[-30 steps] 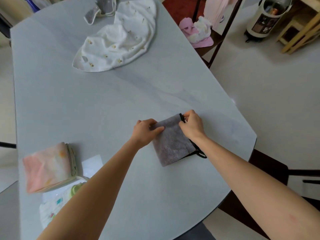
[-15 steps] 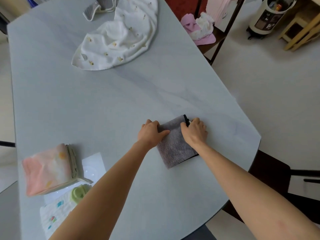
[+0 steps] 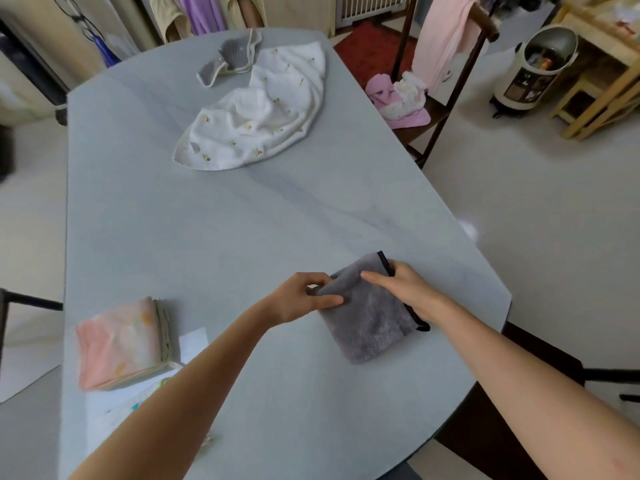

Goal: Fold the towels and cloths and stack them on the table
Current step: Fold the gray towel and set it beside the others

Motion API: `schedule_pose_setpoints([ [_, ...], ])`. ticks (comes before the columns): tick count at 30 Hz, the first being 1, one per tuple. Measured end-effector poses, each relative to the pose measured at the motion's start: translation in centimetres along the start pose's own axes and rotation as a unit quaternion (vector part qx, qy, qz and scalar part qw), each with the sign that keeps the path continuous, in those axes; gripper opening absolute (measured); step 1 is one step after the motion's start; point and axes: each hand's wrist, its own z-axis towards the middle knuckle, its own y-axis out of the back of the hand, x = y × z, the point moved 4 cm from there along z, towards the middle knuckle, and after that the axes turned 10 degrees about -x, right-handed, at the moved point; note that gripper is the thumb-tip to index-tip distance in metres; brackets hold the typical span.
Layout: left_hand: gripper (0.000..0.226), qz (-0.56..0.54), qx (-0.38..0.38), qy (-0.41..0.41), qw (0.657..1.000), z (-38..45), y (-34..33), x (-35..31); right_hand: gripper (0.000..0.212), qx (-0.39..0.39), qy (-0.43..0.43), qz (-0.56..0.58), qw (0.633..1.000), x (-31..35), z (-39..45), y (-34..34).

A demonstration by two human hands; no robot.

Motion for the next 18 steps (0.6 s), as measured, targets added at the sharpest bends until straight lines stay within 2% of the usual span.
schedule_pose_setpoints([
  [4,0.014,0.058,0.029,-0.07,0.995,-1.8,0.3,-3.0,0.026,0.012,0.034,0.024,0.999,2.4,-1.9,1.5],
  [8,0.007,0.116,0.047,-0.086,0.988,-2.9,0.6,-4.8,0.039,-0.006,0.076,-0.01,0.997,4.1,-2.7,2.3],
  [11,0.024,0.085,0.047,-0.086,0.992,-3.9,0.3,-6.1,0.036,-0.037,0.122,-0.028,0.991,5.2,-3.2,2.6],
  [14,0.023,0.021,-0.032,-0.048,0.998,-3.8,0.9,-6.7,0.026,-0.09,0.17,-0.052,0.98,6.3,-4.0,2.9],
  [18,0.044,0.068,-0.206,-0.041,0.975,-2.8,2.3,-7.0,0.021,-0.146,0.225,-0.068,0.961,7.8,-4.5,2.2],
])
